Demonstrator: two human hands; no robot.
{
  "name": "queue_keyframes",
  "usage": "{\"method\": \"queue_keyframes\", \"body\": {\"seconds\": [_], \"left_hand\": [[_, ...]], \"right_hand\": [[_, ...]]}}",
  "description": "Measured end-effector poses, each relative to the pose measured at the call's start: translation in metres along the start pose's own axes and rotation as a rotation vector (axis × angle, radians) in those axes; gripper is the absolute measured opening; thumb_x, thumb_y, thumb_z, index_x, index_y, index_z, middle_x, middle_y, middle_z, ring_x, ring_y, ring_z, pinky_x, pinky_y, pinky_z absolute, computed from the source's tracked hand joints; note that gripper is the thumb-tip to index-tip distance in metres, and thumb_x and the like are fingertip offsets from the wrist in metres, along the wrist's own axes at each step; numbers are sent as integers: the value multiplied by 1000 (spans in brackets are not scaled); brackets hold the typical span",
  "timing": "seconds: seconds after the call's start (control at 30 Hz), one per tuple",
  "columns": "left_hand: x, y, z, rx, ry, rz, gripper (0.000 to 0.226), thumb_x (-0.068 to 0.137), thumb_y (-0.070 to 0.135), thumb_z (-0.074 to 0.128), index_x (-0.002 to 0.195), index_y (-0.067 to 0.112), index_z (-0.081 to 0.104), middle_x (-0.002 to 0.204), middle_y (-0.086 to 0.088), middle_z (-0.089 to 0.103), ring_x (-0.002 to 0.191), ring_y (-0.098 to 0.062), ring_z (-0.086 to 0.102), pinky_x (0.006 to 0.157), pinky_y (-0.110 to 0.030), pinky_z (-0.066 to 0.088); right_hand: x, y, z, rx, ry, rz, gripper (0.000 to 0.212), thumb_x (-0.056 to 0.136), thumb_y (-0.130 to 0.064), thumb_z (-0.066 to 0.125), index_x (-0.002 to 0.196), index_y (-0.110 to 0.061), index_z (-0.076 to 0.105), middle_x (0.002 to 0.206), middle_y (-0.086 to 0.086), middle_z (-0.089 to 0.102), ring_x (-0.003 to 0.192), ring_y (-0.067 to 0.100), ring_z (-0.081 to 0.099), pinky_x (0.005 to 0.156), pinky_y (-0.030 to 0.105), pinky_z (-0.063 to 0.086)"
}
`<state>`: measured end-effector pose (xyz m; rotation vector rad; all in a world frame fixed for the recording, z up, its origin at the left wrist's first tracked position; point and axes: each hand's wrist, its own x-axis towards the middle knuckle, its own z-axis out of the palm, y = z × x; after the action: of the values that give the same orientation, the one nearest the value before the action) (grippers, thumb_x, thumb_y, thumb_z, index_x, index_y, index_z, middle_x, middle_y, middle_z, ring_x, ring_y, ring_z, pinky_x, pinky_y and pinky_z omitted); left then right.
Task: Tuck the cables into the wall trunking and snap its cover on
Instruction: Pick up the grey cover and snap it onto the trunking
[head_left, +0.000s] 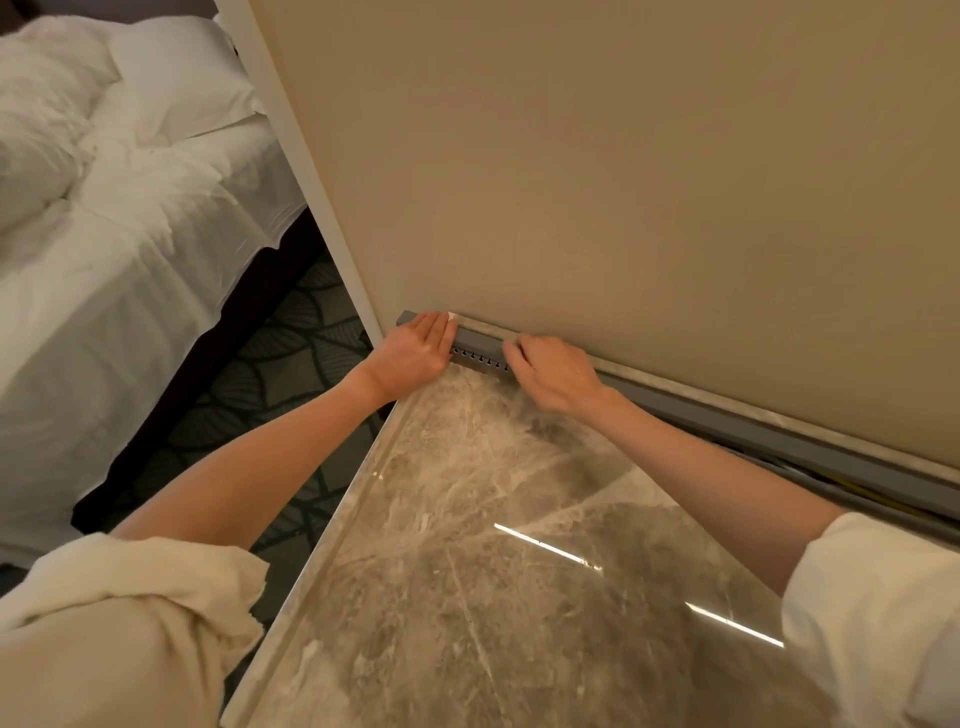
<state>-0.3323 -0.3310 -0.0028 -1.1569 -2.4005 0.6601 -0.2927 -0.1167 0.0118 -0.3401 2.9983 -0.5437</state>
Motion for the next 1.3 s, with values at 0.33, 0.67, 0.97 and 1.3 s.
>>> {"method": "queue_keyframes", "body": {"seconds": [0.33,0.67,0.97,1.3], "left_hand": [[-18,6,0,16,236,-30,41,72,23,77,100,-5,69,94,-19,74,86,-27,73,76,-35,61],[-16,-8,-26,-727,33,-294,43,94,44,45,94,8,69,87,-10,73,79,-24,67,73,-39,56],[42,-16,-24,-839,-264,-357,62,102,31,27,43,15,36,42,-1,41,43,-20,44,60,-38,45],[41,-7,-16,-742,-233,-433,59,101,29,25,46,14,34,46,-5,43,51,-34,53,57,-43,48]], "right_hand": [[38,-50,1,98,-324,230,38,92,-10,26,64,-8,52,73,13,67,65,30,63,67,33,47],[25,-48,12,41,-120,267,38,95,-21,27,100,-10,63,111,13,66,99,34,61,71,36,38],[14,-54,1,-75,-31,146,30,96,-18,33,100,-14,62,106,11,67,91,32,63,62,35,36],[15,-54,8,-93,27,181,32,96,-20,34,96,-15,66,101,11,70,89,31,66,61,33,35]]}}
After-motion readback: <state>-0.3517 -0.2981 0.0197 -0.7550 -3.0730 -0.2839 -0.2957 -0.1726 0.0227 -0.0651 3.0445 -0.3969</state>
